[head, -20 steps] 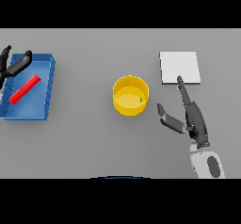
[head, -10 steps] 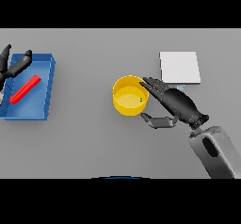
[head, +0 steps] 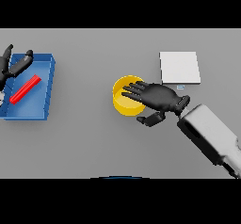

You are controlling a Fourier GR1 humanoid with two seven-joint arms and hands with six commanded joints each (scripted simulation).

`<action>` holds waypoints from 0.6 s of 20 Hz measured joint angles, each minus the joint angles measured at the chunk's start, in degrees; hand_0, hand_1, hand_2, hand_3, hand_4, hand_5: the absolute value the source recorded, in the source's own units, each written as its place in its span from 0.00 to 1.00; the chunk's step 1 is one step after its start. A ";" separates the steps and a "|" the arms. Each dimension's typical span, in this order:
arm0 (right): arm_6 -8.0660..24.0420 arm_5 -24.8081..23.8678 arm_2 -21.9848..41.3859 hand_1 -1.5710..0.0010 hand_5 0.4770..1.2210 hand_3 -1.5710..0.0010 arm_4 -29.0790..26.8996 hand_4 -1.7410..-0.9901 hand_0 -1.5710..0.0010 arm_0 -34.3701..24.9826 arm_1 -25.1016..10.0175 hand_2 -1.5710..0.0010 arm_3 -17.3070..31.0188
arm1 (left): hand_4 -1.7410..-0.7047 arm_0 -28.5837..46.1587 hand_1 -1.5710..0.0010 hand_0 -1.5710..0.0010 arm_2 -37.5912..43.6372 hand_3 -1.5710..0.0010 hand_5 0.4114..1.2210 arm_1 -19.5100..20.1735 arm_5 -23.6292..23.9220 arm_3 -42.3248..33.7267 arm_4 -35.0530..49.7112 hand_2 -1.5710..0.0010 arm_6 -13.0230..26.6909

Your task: Pick up the red beaker and tilt it to pour out 1 green nut into yellow bowl. Pick up the yellow bowl and place it on the metallic measuring scale.

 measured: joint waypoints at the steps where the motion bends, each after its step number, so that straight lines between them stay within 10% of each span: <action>1: 0.70 0.97 1.28 1.00 0.30 1.00 0.82 0.69 1.00 -1.10 0.91 1.00 1.68 | 0.98 0.42 1.00 1.00 0.10 1.00 0.34 0.46 -0.33 0.36 -0.07 1.00 -0.61; 12: 0.85 6.66 7.15 1.00 0.36 1.00 4.70 0.60 1.00 -9.17 4.05 1.00 11.55 | 0.99 1.31 1.00 1.00 0.94 1.00 0.34 1.00 -0.85 0.39 0.67 1.00 -2.69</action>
